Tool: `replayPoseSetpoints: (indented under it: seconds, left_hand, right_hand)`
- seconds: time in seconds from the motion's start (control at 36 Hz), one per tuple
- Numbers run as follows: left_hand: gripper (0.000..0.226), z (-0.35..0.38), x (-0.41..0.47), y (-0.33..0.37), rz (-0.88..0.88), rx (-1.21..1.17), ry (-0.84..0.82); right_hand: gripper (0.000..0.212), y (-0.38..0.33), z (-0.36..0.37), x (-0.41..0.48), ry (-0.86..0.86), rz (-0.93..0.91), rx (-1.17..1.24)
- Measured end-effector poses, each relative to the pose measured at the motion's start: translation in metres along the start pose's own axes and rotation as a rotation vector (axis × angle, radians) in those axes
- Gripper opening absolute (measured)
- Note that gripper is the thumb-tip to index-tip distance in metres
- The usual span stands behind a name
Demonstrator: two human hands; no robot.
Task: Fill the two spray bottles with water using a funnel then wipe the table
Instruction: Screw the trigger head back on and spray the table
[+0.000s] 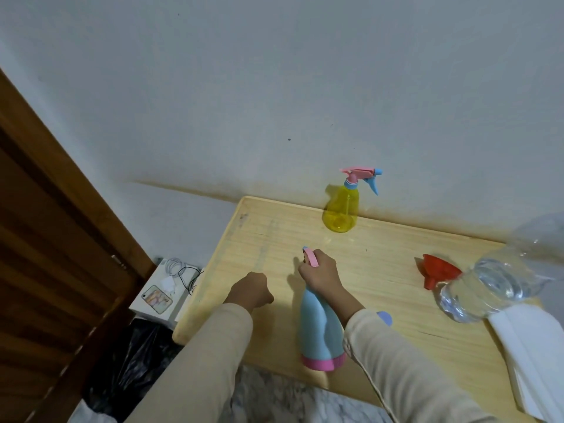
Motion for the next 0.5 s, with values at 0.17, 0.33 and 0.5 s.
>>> replayPoseSetpoints:
  seconds: [0.17,0.33,0.5]
  left_hand:
    - [0.029,0.003,0.002,-0.004,0.001,-0.004,-0.006]
    - [0.026,0.005,0.001,-0.004,0.013,-0.015,-0.027]
    - [0.029,0.007,0.0,-0.007,0.002,-0.01,-0.027]
  right_hand:
    - [0.022,-0.002,0.006,-0.001,-0.001,0.037,0.058]
    - [0.008,-0.005,0.01,-0.004,-0.064,0.039,-0.013]
    - [0.015,-0.001,0.013,-0.004,-0.031,0.059,0.079]
Point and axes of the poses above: each hand's wrist, its own x-axis towards the middle knuckle, its own z-axis out of the palm, y = z × x, the point moved 3 cm from there along x, towards the middle knuckle, and after that the axes turned 10 degrees about x, right-handed, at the moved point
